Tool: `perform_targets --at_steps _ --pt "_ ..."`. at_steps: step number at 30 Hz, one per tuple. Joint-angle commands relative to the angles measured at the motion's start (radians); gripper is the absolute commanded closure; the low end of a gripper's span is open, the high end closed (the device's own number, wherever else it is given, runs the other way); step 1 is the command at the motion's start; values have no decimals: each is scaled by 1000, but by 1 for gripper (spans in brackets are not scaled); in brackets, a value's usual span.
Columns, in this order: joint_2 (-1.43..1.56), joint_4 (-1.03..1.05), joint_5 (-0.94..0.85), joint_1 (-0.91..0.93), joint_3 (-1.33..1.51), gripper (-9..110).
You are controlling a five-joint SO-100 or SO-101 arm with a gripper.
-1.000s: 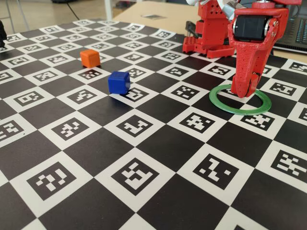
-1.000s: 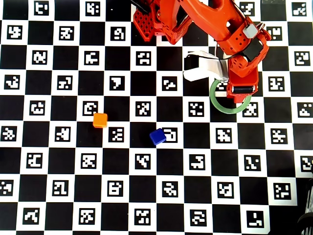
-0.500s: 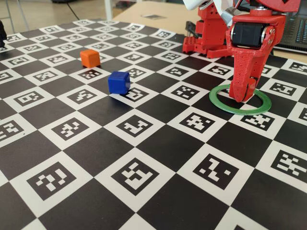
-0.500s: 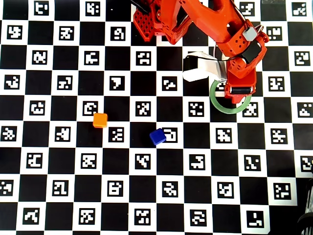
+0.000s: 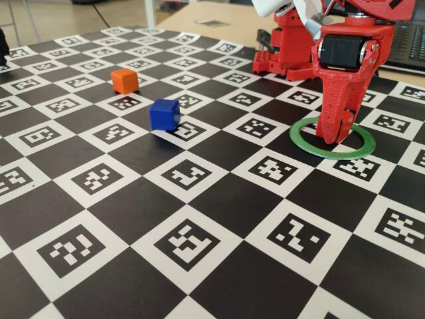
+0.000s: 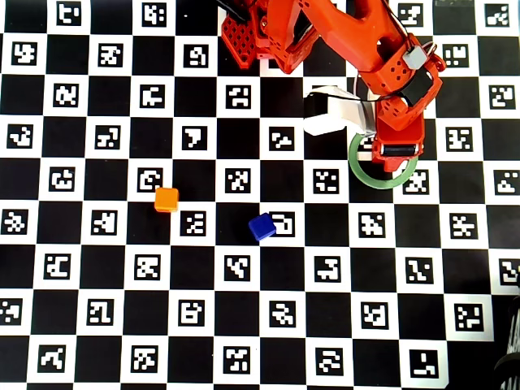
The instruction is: Grab the red cube then put it in the green circle then put the blue cube on top and finally the orange cube on top
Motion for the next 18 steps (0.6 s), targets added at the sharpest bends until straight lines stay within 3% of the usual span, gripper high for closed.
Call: perform_targets --at_steps 1,13,18 --pt "3 5 6 2 -26 95" --pt "-2 11 43 5 -25 84" --pt "11 11 49 5 -18 74"
